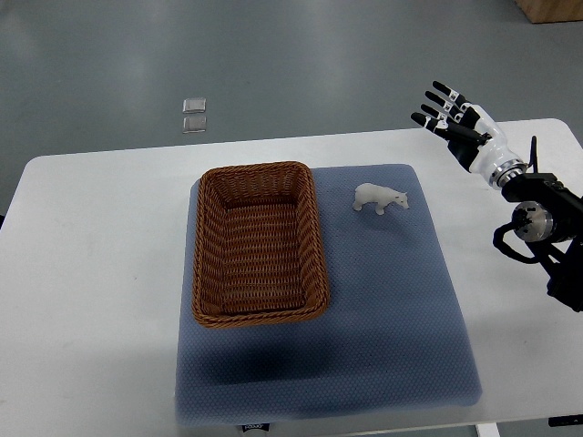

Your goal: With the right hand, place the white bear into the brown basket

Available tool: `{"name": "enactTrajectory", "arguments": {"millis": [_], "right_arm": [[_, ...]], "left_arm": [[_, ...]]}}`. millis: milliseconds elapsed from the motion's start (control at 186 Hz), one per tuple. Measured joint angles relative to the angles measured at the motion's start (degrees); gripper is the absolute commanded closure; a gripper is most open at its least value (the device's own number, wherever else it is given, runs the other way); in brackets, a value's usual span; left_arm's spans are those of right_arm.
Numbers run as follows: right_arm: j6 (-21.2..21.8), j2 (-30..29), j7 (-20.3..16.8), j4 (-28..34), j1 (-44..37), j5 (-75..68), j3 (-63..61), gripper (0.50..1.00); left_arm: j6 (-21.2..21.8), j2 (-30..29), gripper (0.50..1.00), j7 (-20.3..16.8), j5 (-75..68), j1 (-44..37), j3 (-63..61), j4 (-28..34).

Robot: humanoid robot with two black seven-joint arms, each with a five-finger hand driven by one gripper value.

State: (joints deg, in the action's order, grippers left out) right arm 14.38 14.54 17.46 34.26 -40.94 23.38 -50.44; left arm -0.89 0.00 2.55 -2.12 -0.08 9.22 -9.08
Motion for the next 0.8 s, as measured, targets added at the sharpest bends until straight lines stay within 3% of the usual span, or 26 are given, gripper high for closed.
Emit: {"name": "enactTrajectory", "arguments": {"millis": [797], "right_arm": [[-0.11,-0.21,-0.07,0.19,-1.22,0.0,-0.01,0.572]], "left_arm": [[-0.04,0.0,0.5,0.0,0.0,0.0,0.0,0.03]]}}
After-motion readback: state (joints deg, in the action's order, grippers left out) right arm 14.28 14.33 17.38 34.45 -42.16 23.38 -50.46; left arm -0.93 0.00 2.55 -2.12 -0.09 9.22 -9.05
